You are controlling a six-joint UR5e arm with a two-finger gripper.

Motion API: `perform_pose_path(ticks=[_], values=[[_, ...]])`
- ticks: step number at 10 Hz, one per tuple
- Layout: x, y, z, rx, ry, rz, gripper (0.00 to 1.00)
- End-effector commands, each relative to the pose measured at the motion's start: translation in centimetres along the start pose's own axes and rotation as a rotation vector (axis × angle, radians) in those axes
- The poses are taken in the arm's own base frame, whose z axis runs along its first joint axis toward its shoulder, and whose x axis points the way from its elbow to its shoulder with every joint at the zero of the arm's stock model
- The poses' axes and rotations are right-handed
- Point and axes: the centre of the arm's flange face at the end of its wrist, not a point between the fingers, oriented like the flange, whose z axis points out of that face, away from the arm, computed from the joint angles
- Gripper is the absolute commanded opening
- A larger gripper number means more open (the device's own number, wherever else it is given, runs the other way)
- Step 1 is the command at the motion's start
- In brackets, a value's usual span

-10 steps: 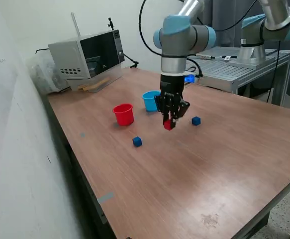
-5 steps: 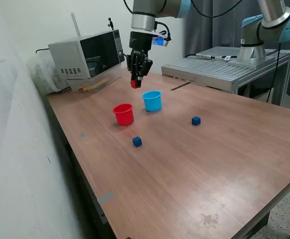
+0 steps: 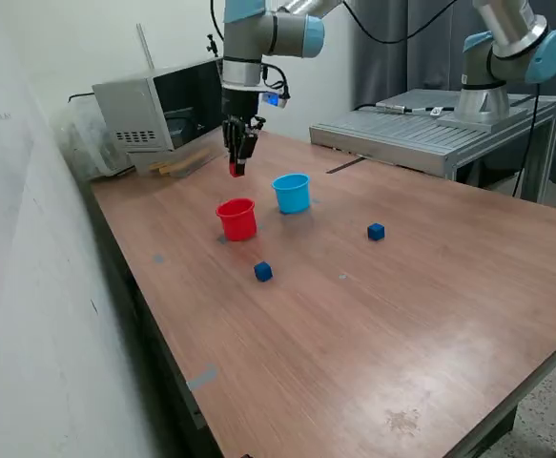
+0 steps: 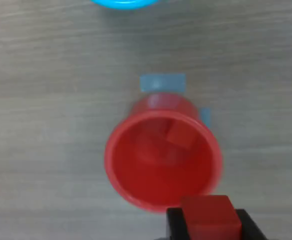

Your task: Place red objects in the red bin, and blue objects in the blue bin.

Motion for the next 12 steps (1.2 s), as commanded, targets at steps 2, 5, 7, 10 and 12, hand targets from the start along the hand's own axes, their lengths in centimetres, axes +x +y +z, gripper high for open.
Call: perform_pose_path(ticks=[2, 5, 7, 10, 12], values=[[-1.9, 0.3, 5.3, 0.047, 0.000, 0.020, 0.00], [-2.0, 0.9, 5.3, 0.026, 0.003, 0.023, 0.00], [-2.0, 0.8, 5.3, 0.023, 0.001, 0.023, 1.00], [-3.0, 0.7, 5.4, 0.024, -0.009, 0.033, 1.00], [-3.0, 0.7, 3.4, 0.004, -0.013, 0.033, 1.00]])
